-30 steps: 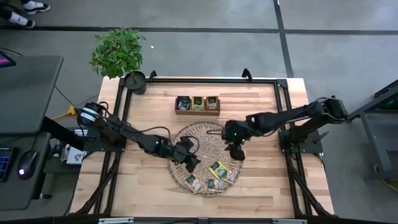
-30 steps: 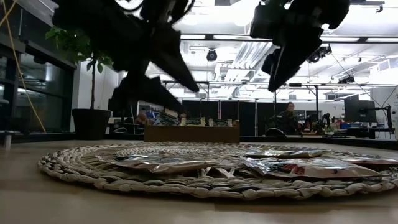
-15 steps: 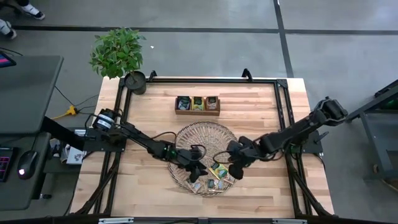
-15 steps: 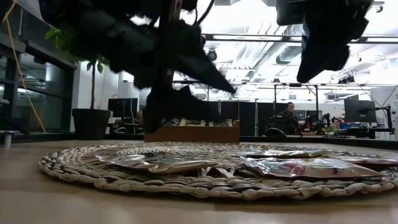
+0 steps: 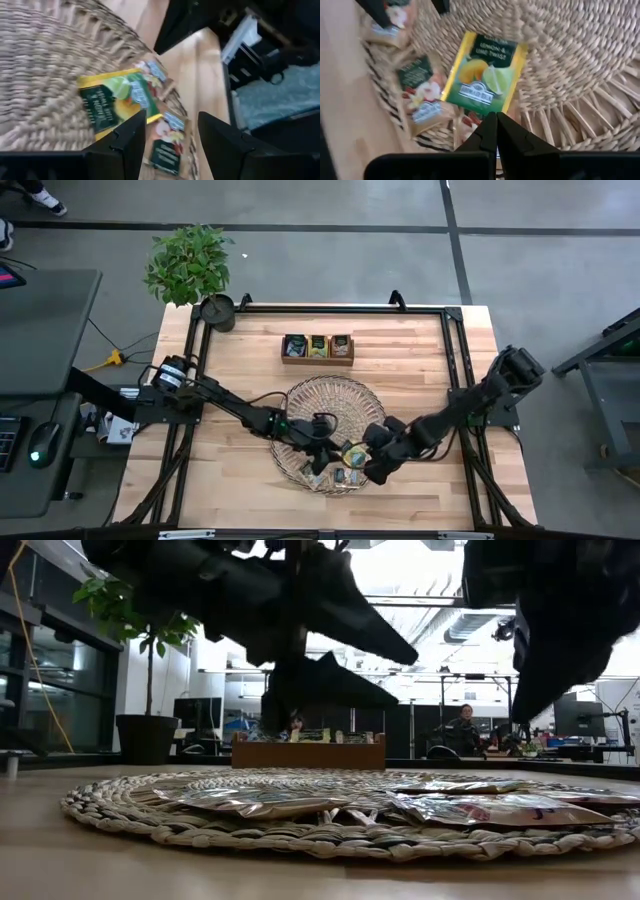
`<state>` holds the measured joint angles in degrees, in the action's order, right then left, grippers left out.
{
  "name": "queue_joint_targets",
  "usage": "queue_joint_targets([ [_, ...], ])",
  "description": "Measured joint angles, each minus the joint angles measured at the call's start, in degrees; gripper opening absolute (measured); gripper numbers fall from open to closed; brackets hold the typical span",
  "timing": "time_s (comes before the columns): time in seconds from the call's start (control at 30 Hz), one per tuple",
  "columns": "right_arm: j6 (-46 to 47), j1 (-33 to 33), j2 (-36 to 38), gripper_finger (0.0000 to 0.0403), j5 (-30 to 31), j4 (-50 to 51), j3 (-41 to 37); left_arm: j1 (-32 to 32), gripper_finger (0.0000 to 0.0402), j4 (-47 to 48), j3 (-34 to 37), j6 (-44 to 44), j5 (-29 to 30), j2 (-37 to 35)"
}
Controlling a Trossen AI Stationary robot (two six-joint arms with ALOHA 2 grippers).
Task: Pick & Place Tea
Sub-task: Put the yellow tea bag in the middle section of the wooden organizer
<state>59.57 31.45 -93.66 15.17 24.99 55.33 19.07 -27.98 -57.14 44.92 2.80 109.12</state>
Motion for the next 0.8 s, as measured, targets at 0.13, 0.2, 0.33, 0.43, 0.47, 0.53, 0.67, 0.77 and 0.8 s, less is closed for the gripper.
queue_joint_targets([
  [0.13, -0.16, 0.08, -1.08, 0.0001, 0.11, -0.06, 0.00, 0.01, 0.0177, 0.00, -0.35, 2.43, 2.66, -0.04],
  [0.2, -0.86, 0.10, -1.08, 0.0001, 0.84, -0.94, 0.00, 0.02, 0.0177, 0.96, -0.30, 3.19, 3.99, -0.05],
  [0.33, -1.65, 0.12, -1.53, 0.0001, 1.00, -2.73, 0.00, 0.00, 0.0177, 1.66, -0.28, 3.84, 4.18, -0.05],
  [0.43, -2.96, 0.16, -2.68, 0.0000, 1.60, -3.70, 0.00, 0.00, 0.0177, 2.53, -0.28, 4.96, 4.23, -0.05],
  [0.47, -3.08, 0.16, -3.18, 0.0000, 1.81, -3.82, 0.00, 0.00, 0.0177, 2.72, -0.28, 5.05, 4.24, -0.05],
  [0.53, -3.06, 0.21, -4.17, 0.0000, 2.01, -4.27, 0.00, 0.02, 0.0177, 2.94, -0.28, 5.04, 4.58, -0.05],
  [0.67, -3.06, 0.73, -5.92, 0.0000, 1.43, -5.54, 0.00, 0.00, 0.0177, 3.77, -0.28, 5.18, 5.66, -0.05],
  [0.77, -3.04, 1.01, -6.69, 0.0000, 1.15, -6.08, 0.00, 0.00, 0.0177, 4.23, -0.28, 6.33, 5.66, -0.05],
  [0.8, -2.87, 1.02, -6.92, 0.0000, 0.99, -6.12, 0.00, 0.00, 0.0177, 4.27, -0.28, 6.37, 5.66, -0.05],
])
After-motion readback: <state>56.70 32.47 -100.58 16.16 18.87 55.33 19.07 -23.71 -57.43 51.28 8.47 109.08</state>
